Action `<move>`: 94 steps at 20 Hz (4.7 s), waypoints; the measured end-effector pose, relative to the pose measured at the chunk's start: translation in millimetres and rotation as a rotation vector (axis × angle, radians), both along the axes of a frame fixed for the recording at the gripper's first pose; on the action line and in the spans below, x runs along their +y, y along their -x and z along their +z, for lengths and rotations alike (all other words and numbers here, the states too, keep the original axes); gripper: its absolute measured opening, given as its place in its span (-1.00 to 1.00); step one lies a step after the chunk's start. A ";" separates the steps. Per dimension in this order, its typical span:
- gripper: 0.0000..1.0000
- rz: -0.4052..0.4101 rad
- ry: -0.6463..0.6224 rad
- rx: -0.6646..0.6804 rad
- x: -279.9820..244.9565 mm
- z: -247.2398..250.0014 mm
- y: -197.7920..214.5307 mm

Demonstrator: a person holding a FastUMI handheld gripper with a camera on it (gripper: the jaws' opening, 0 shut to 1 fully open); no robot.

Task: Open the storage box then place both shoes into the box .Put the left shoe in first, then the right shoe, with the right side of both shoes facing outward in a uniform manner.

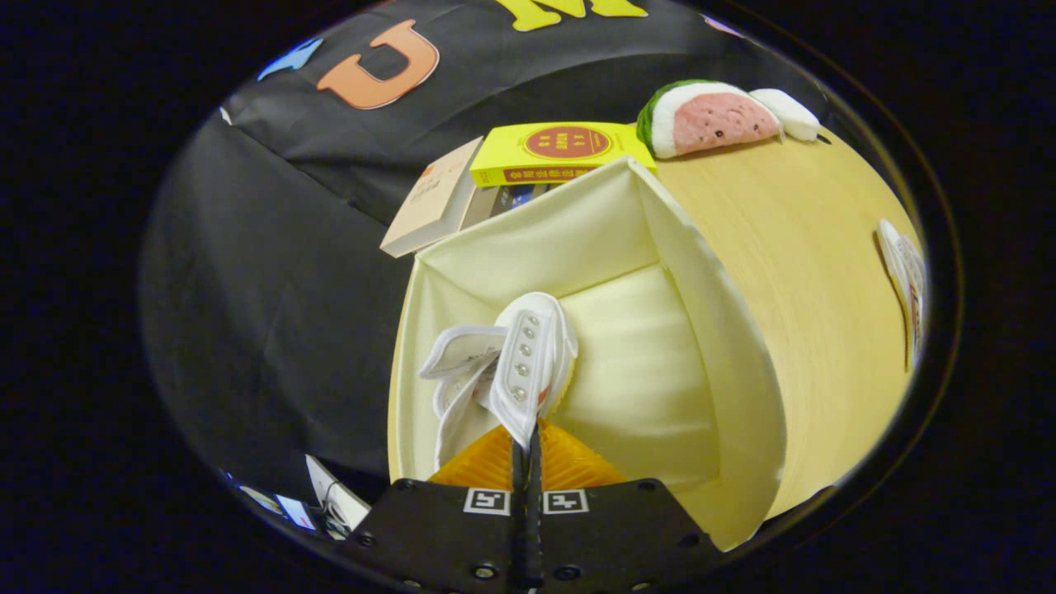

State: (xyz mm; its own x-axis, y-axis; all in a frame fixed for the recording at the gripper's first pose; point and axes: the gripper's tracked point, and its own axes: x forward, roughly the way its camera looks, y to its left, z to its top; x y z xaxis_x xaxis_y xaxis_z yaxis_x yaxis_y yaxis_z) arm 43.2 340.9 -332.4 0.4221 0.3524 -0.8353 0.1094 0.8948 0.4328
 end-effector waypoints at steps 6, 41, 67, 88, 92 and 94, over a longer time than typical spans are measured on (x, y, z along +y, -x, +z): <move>0.08 0.114 0.014 -0.046 13.7 16.3 5.5; 0.92 0.134 0.459 -0.303 -518.9 38.2 59.3; -1.00 -0.006 0.199 0.091 -510.8 -49.0 46.9; -1.00 -0.005 -0.003 -0.160 -173.2 158.0 -0.6; -1.00 0.000 0.013 -0.131 -118.5 143.3 -4.9; -1.00 -0.013 0.038 -0.114 -103.1 130.3 -5.4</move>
